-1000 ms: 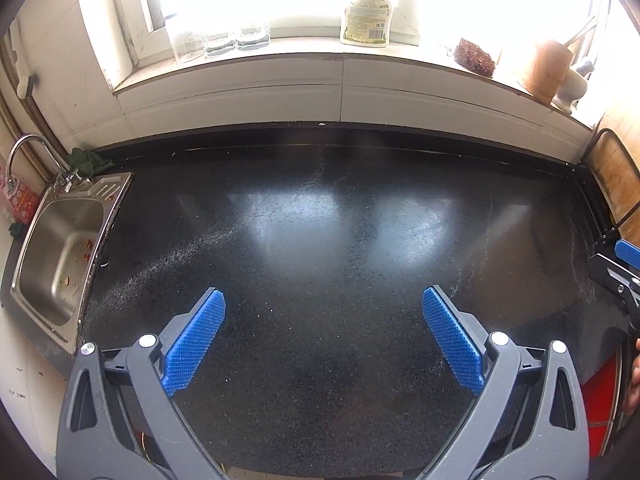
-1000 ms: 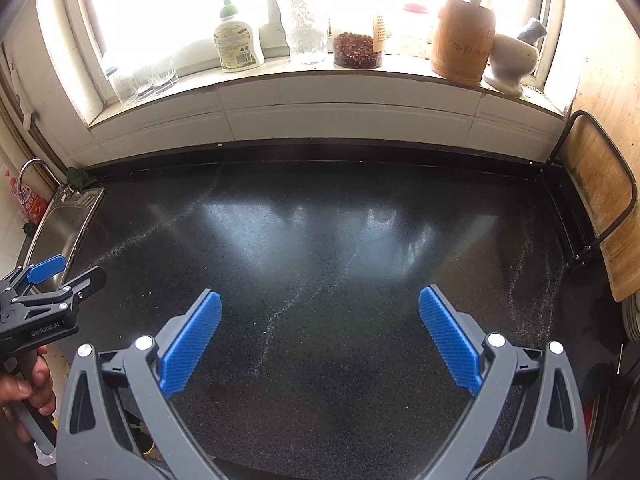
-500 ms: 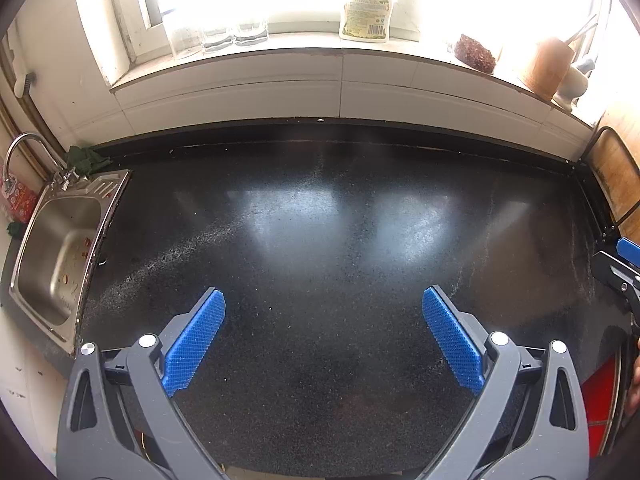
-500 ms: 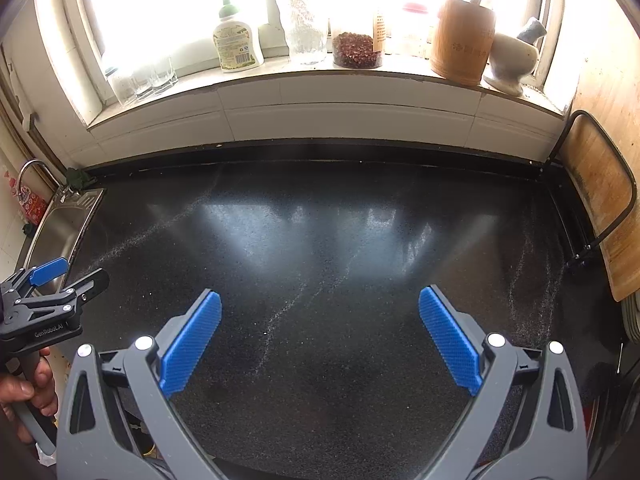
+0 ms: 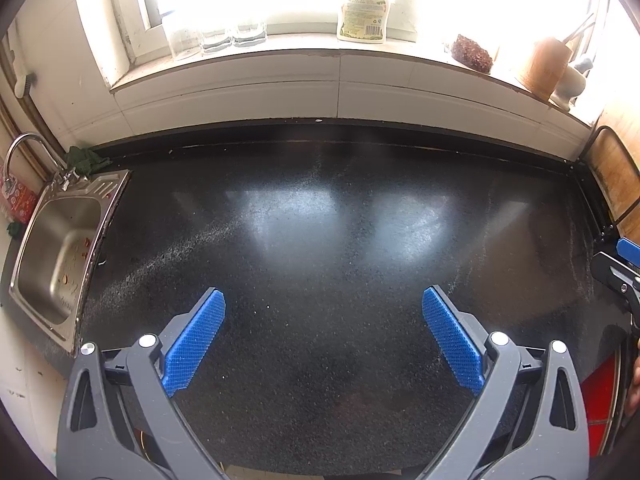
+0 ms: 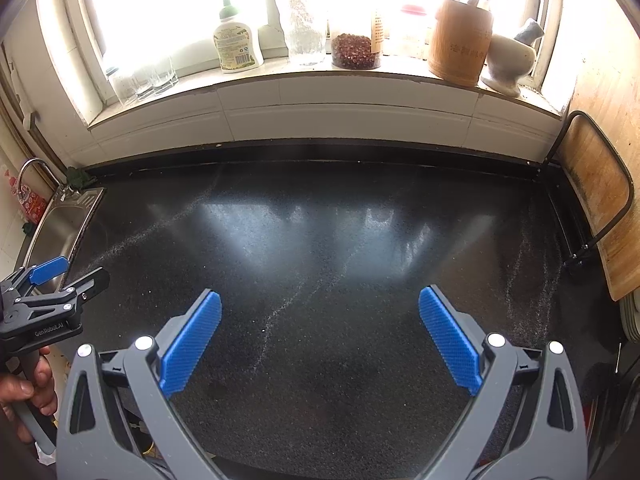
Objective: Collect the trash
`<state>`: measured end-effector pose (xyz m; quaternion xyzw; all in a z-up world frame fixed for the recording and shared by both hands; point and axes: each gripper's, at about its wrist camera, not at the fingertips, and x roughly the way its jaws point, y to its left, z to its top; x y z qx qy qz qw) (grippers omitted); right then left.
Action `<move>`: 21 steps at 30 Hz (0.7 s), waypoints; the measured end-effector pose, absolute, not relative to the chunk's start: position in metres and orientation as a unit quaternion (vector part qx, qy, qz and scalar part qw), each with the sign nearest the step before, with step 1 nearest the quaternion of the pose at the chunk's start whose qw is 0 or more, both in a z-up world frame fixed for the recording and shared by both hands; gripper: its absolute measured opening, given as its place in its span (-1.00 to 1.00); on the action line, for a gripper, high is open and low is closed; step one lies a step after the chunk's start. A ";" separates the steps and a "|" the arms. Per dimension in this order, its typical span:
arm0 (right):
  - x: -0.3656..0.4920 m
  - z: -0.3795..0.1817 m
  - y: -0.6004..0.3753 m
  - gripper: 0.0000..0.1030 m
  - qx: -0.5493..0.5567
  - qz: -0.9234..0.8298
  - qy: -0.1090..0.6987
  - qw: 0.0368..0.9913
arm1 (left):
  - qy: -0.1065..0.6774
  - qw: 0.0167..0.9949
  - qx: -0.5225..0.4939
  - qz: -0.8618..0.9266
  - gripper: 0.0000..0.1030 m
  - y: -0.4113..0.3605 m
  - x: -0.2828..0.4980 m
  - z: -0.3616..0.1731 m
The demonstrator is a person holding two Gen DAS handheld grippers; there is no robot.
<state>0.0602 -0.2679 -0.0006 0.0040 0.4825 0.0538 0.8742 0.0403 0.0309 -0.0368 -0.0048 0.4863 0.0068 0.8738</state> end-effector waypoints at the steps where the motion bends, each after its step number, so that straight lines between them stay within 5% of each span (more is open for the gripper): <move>1: 0.061 -0.001 -0.268 0.86 0.004 0.054 0.483 0.874 | 0.486 0.874 -0.005 0.008 0.87 0.031 0.040 -0.037; 21: 0.053 0.002 -0.272 0.86 0.004 0.050 0.482 0.875 | 0.486 0.874 -0.001 0.007 0.87 0.026 0.036 -0.035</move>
